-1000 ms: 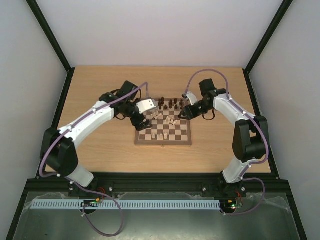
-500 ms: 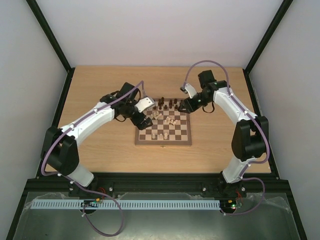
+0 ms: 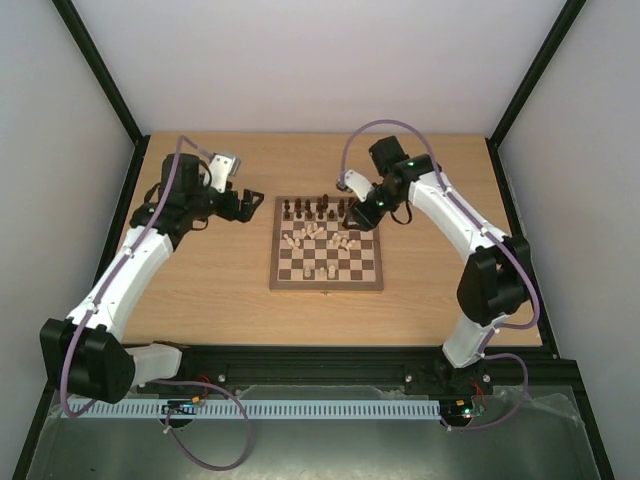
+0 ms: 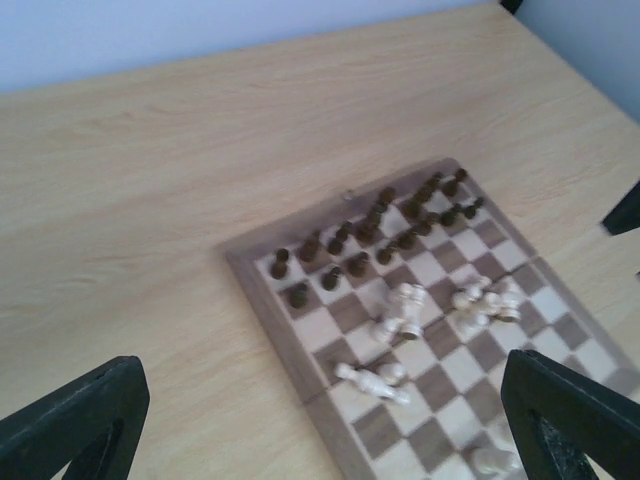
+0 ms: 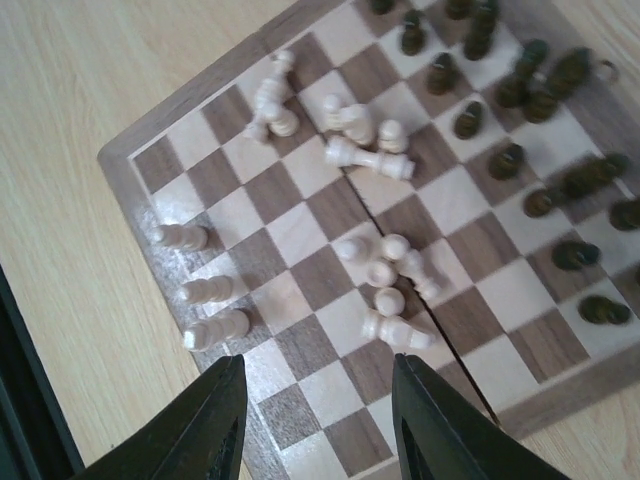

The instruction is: Set up the chess pieces on the board

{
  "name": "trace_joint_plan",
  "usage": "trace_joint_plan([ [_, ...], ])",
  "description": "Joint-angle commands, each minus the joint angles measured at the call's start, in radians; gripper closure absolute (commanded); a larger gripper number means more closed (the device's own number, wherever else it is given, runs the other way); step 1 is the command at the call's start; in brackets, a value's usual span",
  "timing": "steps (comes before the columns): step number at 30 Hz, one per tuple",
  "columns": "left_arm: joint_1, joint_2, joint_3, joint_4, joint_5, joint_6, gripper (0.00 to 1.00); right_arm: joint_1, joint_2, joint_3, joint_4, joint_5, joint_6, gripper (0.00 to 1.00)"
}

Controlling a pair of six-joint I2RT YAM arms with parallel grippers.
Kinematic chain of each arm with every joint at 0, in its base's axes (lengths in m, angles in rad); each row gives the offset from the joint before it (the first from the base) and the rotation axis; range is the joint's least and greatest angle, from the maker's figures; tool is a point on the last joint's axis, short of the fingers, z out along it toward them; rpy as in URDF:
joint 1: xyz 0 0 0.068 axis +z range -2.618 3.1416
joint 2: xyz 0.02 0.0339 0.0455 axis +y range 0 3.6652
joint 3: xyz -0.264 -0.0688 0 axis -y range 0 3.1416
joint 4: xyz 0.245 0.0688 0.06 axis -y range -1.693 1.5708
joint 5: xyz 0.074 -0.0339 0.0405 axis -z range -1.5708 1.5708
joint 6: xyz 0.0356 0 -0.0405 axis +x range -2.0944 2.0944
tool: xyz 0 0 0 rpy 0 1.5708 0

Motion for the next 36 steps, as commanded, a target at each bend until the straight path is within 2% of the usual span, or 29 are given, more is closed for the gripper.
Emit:
trace_joint_plan([
  [1,0.013,-0.017,-0.099,0.135,0.126,-0.186,0.01,0.097,-0.003,0.005,-0.086,0.068,-0.105,0.59],
  [5,0.133,-0.071,-0.254,0.371,0.258,-0.444,0.01,0.183,-0.02,-0.037,-0.076,0.116,-0.193,0.59],
  [6,0.172,-0.084,-0.286,0.391,0.254,-0.503,0.01,0.205,-0.021,-0.046,-0.076,0.132,-0.21,0.6],
  [8,0.202,-0.09,-0.311,0.32,0.178,-0.549,0.01,0.256,-0.01,-0.055,-0.082,0.16,-0.243,0.6],
  [10,0.216,-0.095,-0.315,0.266,0.137,-0.52,0.01,0.288,0.009,-0.055,-0.083,0.18,-0.255,0.6],
  [13,0.22,-0.126,-0.332,0.278,0.184,-0.425,0.01,0.338,0.054,-0.048,-0.078,0.201,-0.255,0.6],
  [20,0.238,-0.161,-0.363,0.32,0.289,-0.424,0.01,0.379,0.17,0.007,-0.101,0.257,-0.237,0.6],
  [24,0.244,-0.152,-0.36,0.337,0.347,-0.407,0.12,0.387,0.218,0.017,-0.113,0.292,-0.225,0.6],
  [27,0.246,-0.145,-0.357,0.344,0.349,-0.409,0.13,0.388,0.231,0.018,-0.1,0.302,-0.211,0.6],
  [36,0.248,-0.131,-0.359,0.359,0.339,-0.438,0.13,0.39,0.265,0.018,-0.091,0.295,-0.181,0.72],
])
